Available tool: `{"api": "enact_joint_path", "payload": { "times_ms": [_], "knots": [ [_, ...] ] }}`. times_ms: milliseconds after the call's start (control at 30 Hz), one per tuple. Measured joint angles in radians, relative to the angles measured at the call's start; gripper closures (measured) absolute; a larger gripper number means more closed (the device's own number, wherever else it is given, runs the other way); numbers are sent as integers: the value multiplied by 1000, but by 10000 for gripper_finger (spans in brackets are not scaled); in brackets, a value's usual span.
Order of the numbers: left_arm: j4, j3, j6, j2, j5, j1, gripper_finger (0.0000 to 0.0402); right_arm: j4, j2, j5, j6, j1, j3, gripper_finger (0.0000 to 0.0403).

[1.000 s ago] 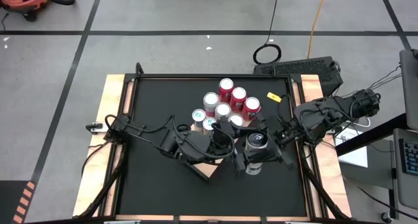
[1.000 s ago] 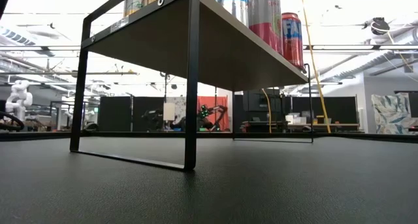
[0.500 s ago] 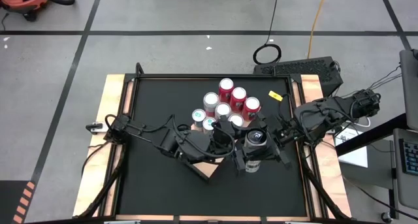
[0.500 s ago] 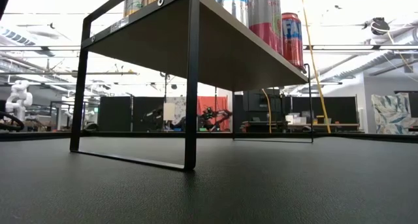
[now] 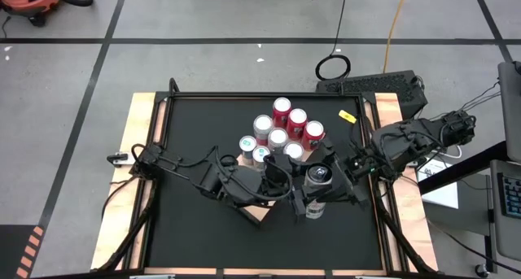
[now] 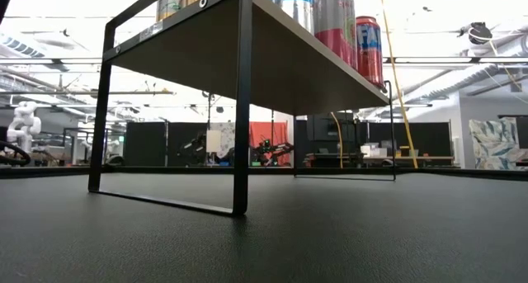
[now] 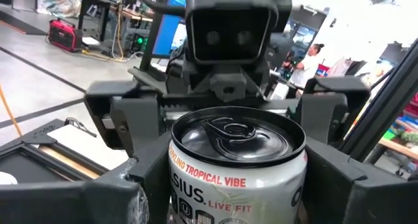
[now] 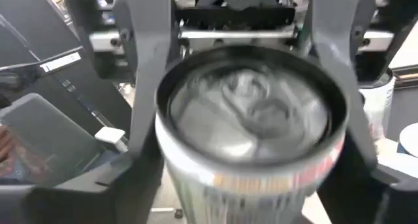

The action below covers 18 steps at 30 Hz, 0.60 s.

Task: Place canned beverage on shelf
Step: Put the white-yellow soda can on the shelf aligned with the white-yellow soda can

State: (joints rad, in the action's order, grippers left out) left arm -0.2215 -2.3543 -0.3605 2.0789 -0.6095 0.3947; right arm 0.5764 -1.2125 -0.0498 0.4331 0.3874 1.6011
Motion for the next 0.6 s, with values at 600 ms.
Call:
{"api": "enact_joint_path", "payload": {
  "times_ms": [600],
  "knots": [
    [66,0,84,-1,-221,92,157,165,142,-6,27,0,0,14]
  ]
}}
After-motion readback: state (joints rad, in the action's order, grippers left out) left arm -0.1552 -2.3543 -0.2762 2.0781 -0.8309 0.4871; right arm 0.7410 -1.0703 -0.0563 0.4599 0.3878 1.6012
